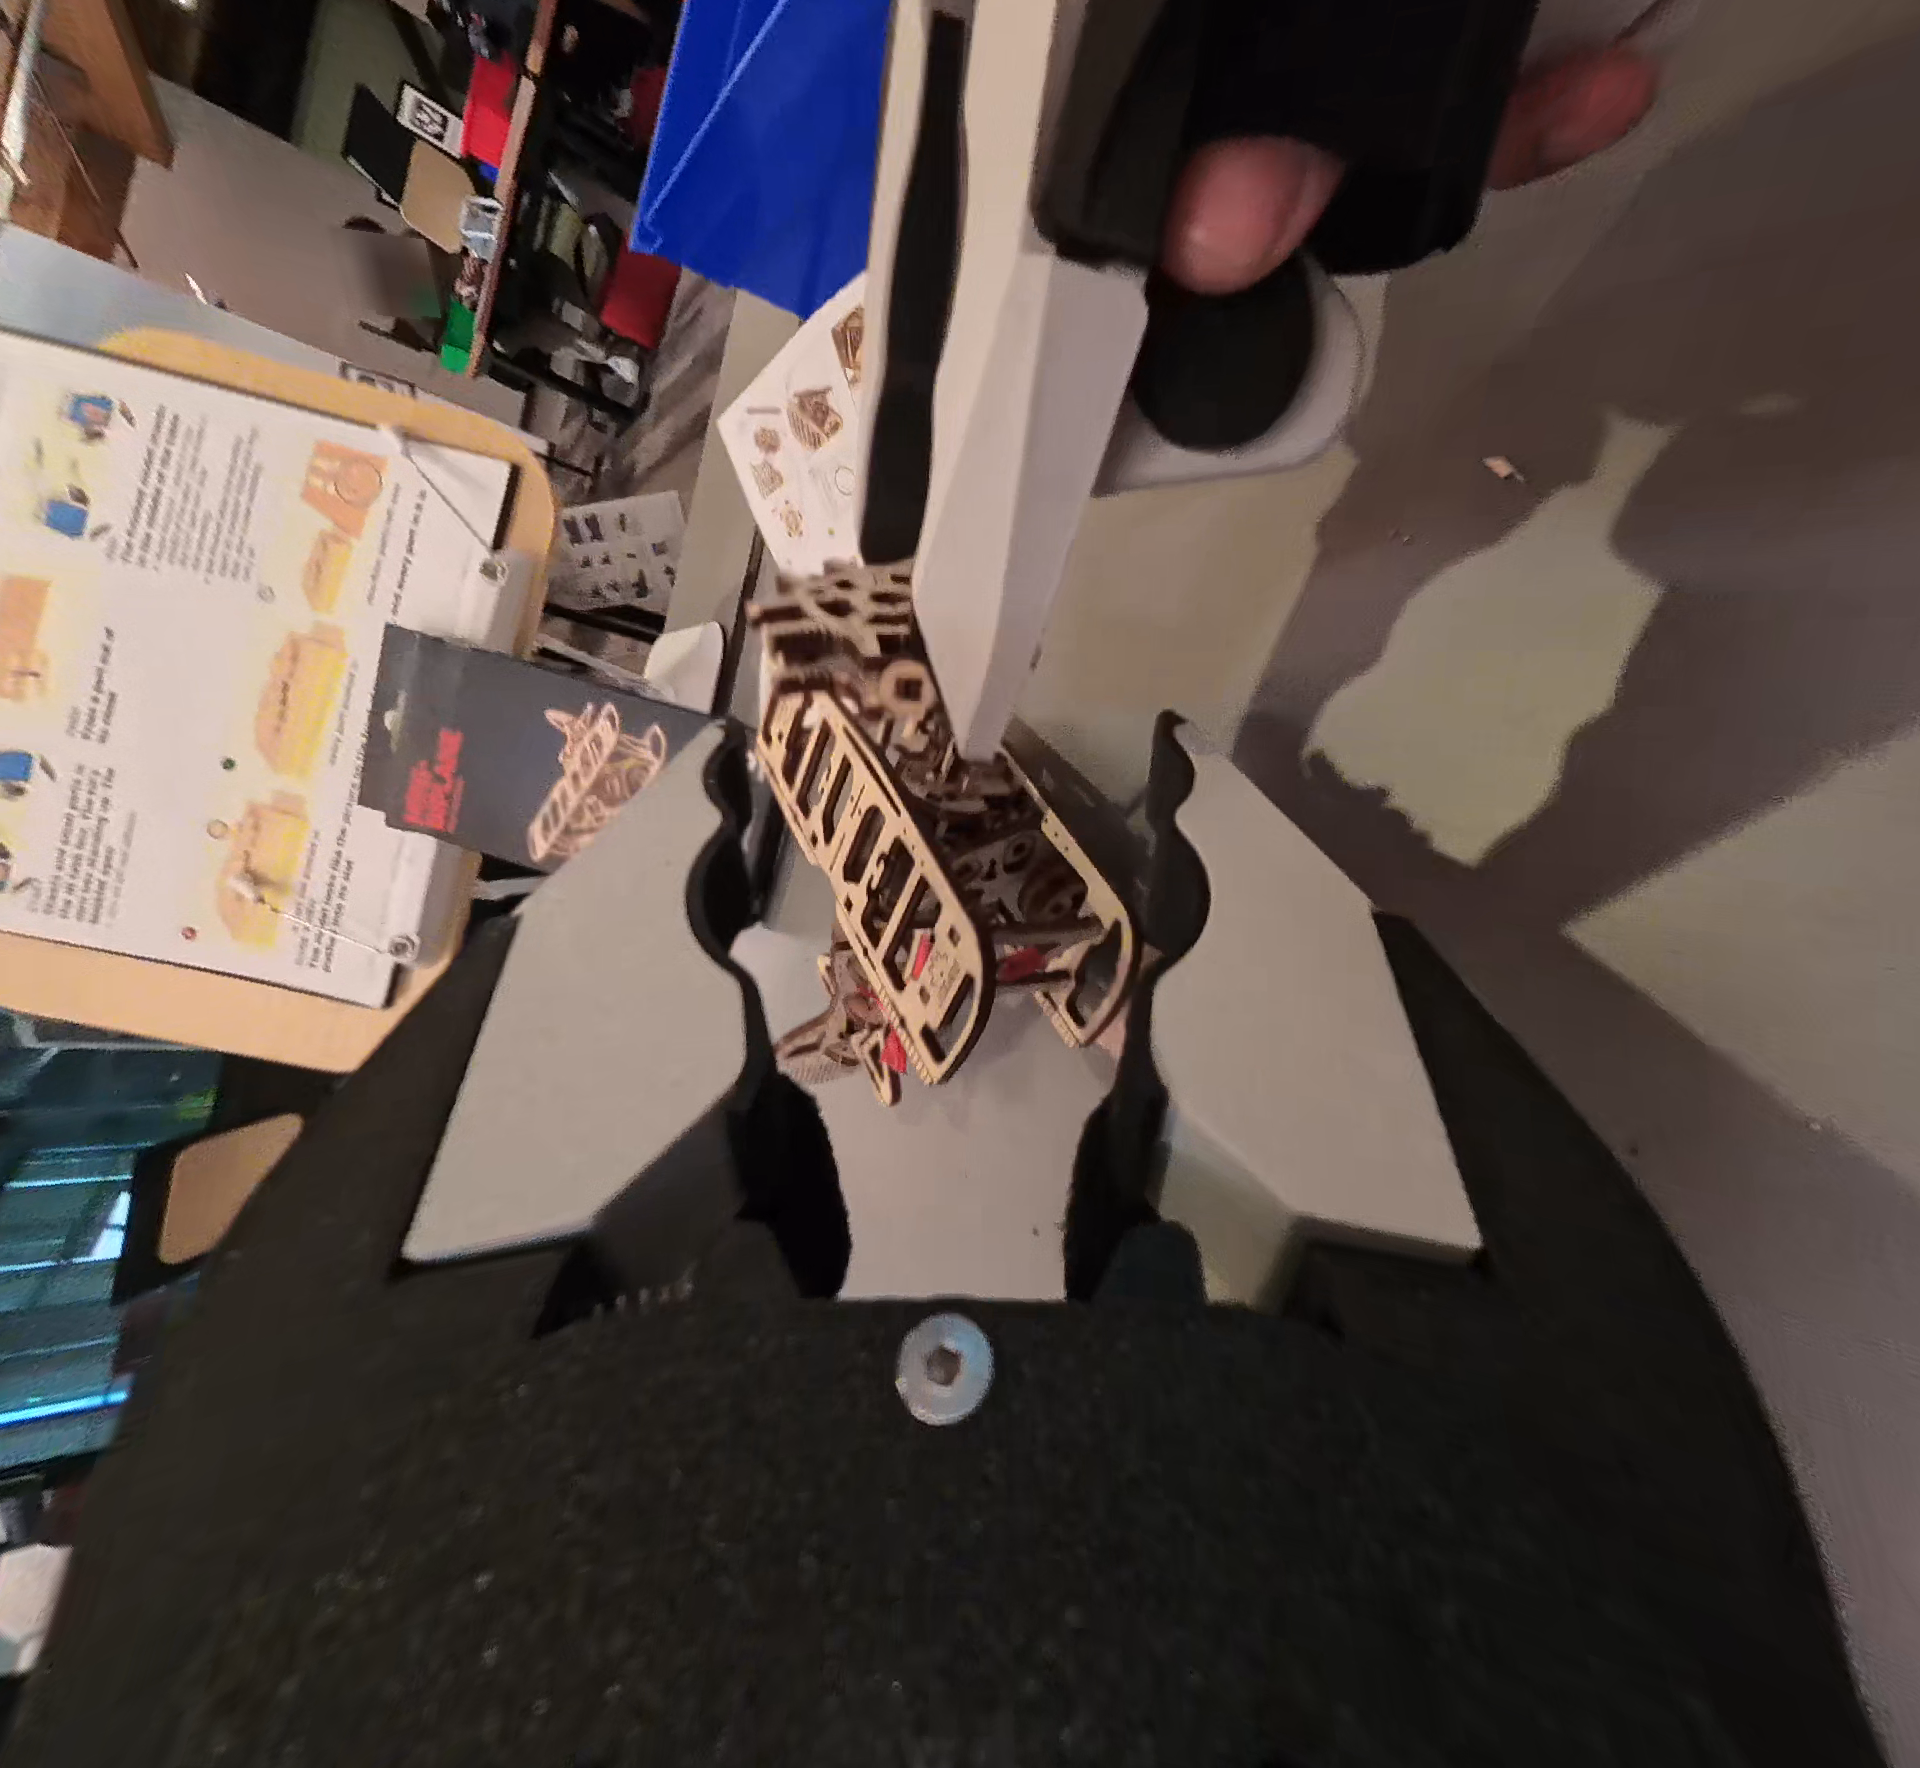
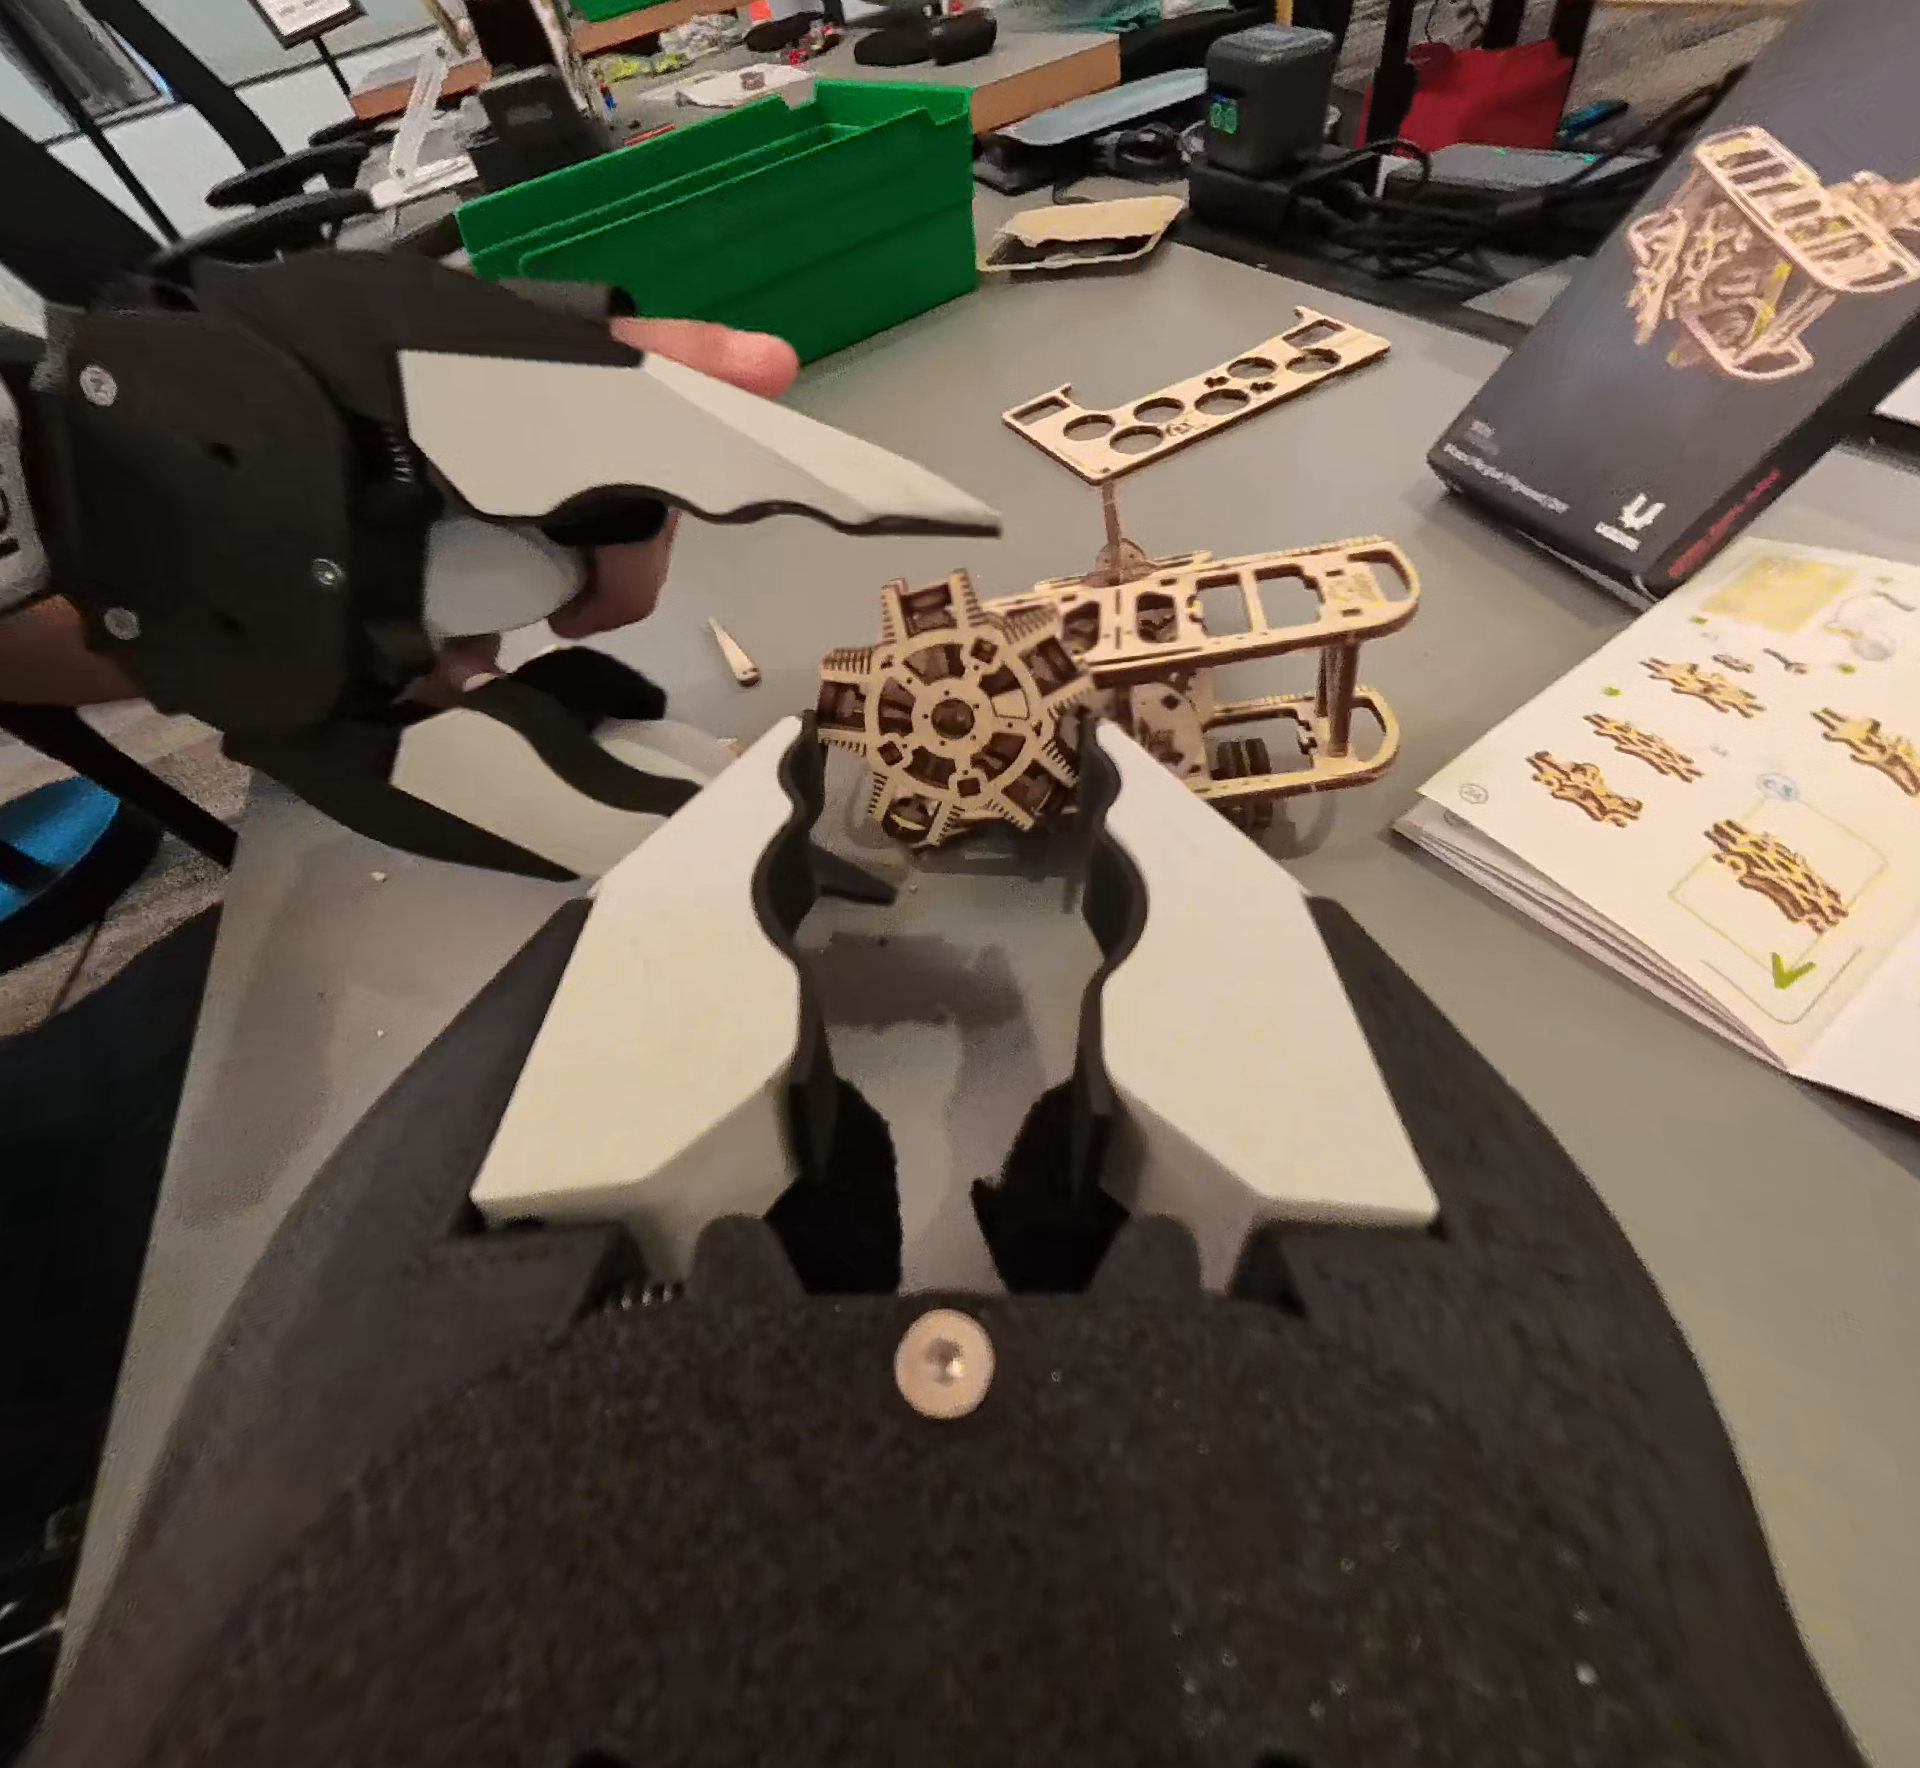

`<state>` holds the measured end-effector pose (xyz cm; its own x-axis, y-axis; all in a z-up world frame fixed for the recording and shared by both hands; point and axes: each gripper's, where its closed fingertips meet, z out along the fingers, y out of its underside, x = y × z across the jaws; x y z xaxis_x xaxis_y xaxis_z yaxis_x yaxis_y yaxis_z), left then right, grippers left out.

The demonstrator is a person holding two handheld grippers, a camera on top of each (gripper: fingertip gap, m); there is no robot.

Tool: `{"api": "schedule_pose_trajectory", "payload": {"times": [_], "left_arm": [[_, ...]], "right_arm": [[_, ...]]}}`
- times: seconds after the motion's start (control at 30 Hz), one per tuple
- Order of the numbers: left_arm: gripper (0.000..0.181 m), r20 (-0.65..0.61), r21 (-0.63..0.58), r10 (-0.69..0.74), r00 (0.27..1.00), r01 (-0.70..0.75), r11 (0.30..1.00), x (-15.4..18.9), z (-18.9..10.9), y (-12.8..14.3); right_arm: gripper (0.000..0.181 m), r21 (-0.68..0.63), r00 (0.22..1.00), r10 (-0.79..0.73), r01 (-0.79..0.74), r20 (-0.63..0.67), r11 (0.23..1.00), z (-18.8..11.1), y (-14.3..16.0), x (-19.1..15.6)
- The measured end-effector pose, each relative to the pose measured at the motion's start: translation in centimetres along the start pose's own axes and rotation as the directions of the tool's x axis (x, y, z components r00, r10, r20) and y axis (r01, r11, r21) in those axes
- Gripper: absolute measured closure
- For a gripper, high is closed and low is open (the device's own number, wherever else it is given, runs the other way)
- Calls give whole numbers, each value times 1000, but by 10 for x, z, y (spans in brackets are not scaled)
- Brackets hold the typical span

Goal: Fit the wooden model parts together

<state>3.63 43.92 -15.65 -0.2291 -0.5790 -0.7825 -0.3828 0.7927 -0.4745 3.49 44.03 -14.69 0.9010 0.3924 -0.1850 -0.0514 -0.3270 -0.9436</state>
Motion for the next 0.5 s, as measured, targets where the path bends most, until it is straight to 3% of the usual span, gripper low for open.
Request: {"api": "schedule_pose_trajectory", "payload": {"times": [0.27,0.5], "left_arm": [[134,36,55,35,999,-37,998,-2,-4,-15],[135,43,36,75,996,-77,996,0,-3,-13]], "right_arm": [[133,-44,997,-72,72,-1,996,2,5,-15],[132,-78,1000,-20,19,-7,997,3,9,-16]]}}
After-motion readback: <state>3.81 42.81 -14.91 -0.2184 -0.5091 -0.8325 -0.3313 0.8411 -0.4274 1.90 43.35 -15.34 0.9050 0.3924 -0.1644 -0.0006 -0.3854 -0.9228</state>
